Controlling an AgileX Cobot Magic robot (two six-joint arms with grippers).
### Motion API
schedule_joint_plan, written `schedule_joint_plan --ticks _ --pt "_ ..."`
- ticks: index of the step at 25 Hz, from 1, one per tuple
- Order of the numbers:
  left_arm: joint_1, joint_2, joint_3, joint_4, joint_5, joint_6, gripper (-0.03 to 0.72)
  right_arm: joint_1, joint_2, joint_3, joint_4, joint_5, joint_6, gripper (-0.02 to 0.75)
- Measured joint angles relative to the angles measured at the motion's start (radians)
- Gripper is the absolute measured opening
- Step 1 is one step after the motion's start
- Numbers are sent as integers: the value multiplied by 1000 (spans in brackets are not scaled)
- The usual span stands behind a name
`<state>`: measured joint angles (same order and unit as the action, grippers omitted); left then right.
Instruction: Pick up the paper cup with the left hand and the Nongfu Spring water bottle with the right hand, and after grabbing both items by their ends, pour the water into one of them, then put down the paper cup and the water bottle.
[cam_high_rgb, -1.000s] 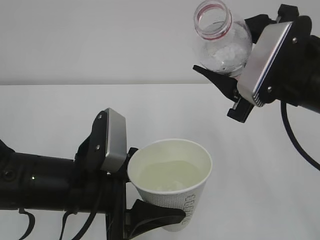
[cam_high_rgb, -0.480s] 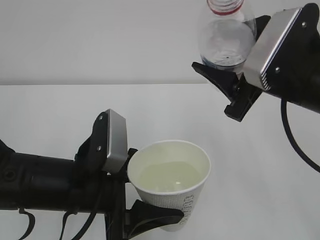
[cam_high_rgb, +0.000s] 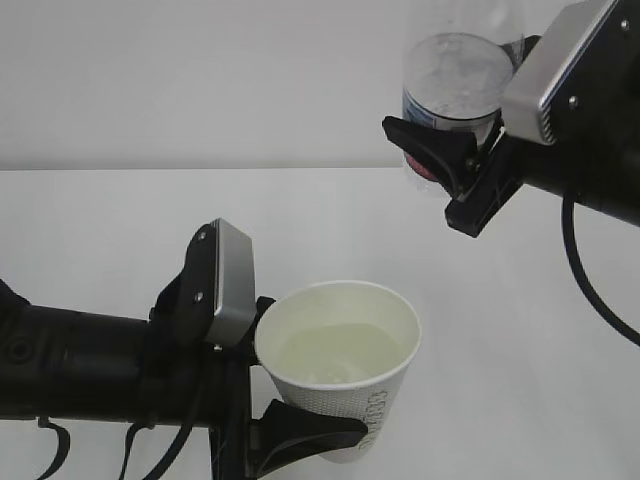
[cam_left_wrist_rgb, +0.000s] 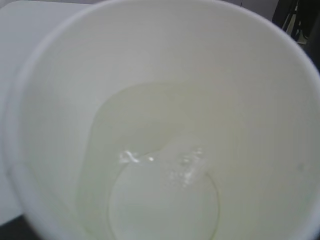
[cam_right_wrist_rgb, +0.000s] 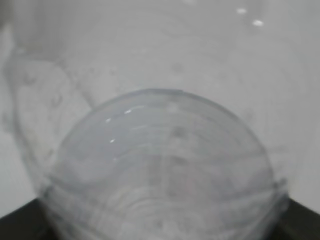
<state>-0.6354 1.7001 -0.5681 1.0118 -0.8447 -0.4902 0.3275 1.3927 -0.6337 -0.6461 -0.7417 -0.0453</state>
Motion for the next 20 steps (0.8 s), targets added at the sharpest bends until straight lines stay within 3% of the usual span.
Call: schedule_joint_plan --ticks 20 --pt "0 0 0 0 0 0 498 0 0 0 32 37 138 518"
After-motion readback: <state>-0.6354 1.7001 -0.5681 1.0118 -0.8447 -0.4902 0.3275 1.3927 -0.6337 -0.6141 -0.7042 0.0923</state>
